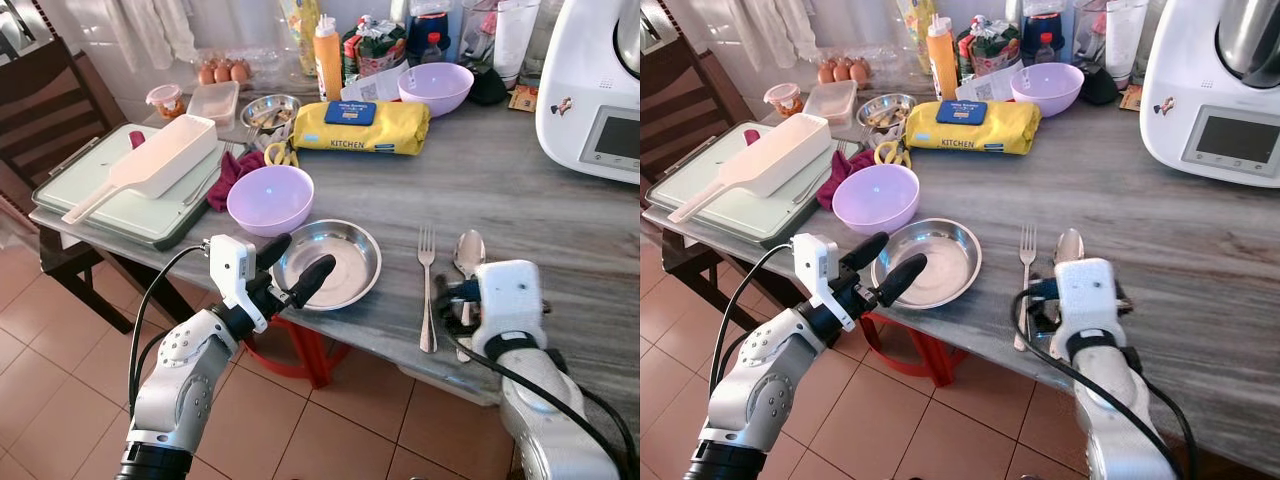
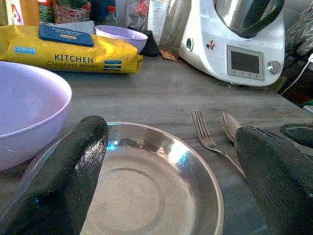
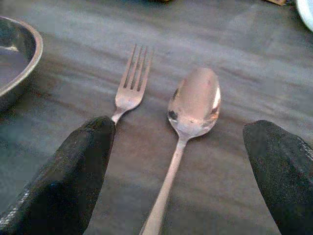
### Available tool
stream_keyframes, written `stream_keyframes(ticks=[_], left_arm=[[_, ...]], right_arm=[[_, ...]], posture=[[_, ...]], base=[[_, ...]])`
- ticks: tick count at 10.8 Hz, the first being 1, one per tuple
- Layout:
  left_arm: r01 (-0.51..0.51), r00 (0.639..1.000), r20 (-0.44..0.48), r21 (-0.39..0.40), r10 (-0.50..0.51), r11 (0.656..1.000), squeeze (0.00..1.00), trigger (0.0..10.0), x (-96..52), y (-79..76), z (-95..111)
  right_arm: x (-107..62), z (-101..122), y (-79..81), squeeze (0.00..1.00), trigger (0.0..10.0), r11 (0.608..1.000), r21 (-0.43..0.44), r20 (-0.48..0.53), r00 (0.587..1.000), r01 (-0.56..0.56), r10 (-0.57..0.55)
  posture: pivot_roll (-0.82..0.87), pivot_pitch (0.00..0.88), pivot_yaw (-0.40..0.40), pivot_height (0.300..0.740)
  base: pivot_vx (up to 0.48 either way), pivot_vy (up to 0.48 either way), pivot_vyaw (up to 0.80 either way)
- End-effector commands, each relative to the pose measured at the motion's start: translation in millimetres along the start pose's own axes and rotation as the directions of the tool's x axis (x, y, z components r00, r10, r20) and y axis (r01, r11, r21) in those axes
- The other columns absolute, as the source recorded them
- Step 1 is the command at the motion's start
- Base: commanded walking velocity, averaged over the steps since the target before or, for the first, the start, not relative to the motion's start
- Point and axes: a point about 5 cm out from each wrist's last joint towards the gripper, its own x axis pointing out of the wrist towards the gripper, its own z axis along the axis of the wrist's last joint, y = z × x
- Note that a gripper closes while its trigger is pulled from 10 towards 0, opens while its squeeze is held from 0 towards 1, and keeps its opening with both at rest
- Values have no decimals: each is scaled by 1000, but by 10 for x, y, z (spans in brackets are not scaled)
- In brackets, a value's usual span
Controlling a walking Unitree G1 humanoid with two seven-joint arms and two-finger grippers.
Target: Setting the table
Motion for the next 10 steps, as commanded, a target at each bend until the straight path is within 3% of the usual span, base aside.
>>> stream_keyframes(ticks=[1,2,5,6,7,8,9,10], left_arm=[[-7,1000,-6,9,7,1000,0,10000,-26,25,15],[52,998,-29,-30,-52,998,0,10000,-85,-37,-21],[114,989,-88,-49,-118,992,0,10000,-178,-88,-112],[99,989,-108,-45,-104,994,0,10000,-160,-96,-143],[75,990,-115,-43,-79,996,0,10000,-117,-111,-151],[52,991,-123,-39,-57,998,0,10000,-102,-102,-156],[-9,991,-134,-23,6,1000,0,10000,-90,-41,-156],[-50,991,-129,-15,48,999,0,10000,-83,17,-132]], right_arm=[[13,10,48,949,10000,1000,-9,-15,999,-29,29],[54,10,38,565,10000,998,-51,-40,998,-42,40],[127,29,9,494,10000,991,-116,-48,997,-59,54],[173,77,-11,455,10000,995,-90,-29,999,-48,46],[195,126,-28,341,10000,995,-88,-8,999,-38,37],[198,140,-12,341,10000,997,-65,-6,999,-39,39],[198,151,13,157,10000,997,-59,0,999,-49,49],[199,158,20,55,10000,998,-48,5,999,-48,48]], posture=[[-164,120,143,740],[-159,123,138,740],[-158,126,130,740],[-159,125,129,740],[-160,123,126,740],[-160,124,126,740],[-158,122,125,740],[-156,122,126,740]], base=[[0,0,0],[0,0,0],[0,0,0],[0,0,0],[0,0,0],[0,0,0],[0,0,-763],[0,0,-763]])
